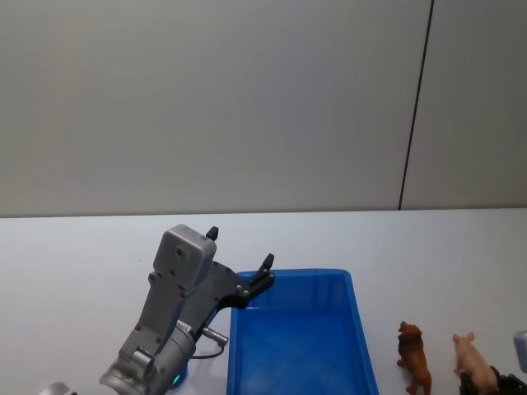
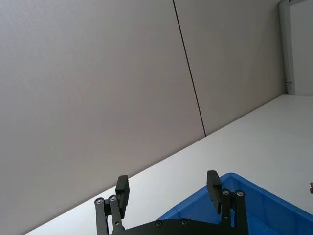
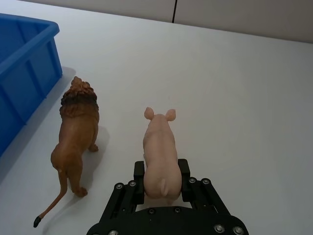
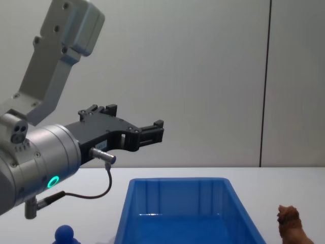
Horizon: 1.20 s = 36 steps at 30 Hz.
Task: Pick up the two dolls from the table and place them into the box.
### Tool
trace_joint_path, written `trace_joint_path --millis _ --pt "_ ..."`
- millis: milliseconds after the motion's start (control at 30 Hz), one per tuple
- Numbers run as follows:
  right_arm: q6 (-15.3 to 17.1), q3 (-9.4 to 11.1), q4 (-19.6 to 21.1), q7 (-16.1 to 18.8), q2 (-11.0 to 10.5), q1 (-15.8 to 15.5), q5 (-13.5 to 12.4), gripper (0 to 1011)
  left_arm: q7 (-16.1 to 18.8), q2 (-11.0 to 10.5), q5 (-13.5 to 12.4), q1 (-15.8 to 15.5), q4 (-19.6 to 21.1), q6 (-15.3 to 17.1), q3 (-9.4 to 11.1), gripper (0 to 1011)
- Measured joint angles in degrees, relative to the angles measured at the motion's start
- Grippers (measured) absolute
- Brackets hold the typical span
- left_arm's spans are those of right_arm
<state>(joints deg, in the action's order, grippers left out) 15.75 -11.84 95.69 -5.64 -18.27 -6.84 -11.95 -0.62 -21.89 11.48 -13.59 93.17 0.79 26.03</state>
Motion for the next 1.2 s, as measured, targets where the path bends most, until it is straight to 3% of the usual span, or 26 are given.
trace_joint_path --millis 667,1200 --pt "-5.2 -0.1 4.2 2.4 0.4 0.4 3.9 383 0.0 0.0 0.0 0.0 0.0 0.0 0.0 1001" --pt "-5.5 -3.1 4.1 10.7 4.9 4.9 6.0 383 0.0 0.0 0.0 0.0 0.0 0.0 0.0 1001"
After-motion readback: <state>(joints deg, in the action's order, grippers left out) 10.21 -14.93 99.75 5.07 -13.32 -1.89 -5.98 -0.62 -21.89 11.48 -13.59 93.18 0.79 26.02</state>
